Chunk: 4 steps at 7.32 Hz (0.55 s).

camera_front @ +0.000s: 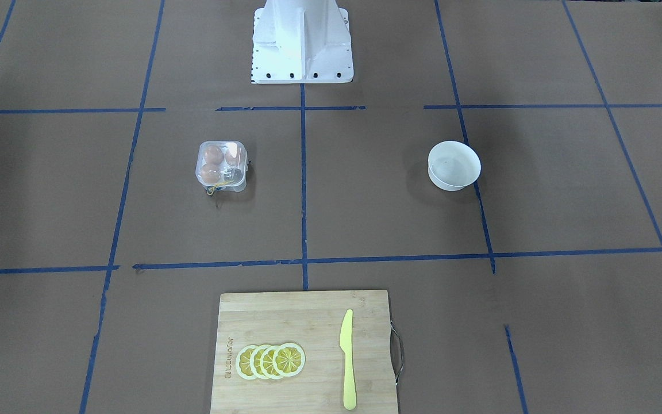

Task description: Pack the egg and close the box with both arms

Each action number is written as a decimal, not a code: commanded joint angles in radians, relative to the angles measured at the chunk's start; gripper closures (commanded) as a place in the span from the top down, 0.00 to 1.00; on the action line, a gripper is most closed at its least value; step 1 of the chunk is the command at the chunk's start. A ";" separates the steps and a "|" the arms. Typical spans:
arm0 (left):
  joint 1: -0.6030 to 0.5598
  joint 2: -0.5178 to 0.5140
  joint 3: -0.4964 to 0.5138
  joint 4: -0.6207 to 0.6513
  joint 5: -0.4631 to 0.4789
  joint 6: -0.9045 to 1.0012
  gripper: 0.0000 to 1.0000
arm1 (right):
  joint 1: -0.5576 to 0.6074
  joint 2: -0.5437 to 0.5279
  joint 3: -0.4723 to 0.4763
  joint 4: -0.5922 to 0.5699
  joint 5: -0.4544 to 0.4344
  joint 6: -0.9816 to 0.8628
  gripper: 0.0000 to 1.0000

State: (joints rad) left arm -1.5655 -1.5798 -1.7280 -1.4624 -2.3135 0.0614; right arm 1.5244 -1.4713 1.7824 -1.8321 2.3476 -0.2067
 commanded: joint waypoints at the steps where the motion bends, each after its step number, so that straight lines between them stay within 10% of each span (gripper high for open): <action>1: 0.005 0.044 -0.045 0.001 0.009 -0.003 1.00 | 0.000 -0.023 0.005 0.004 0.012 -0.005 1.00; 4: 0.010 -0.004 -0.044 0.017 0.011 -0.005 1.00 | 0.000 -0.024 0.002 0.008 0.045 -0.003 1.00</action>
State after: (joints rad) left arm -1.5590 -1.5535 -1.7773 -1.4560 -2.3037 0.0537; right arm 1.5248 -1.4956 1.7842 -1.8267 2.3732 -0.2098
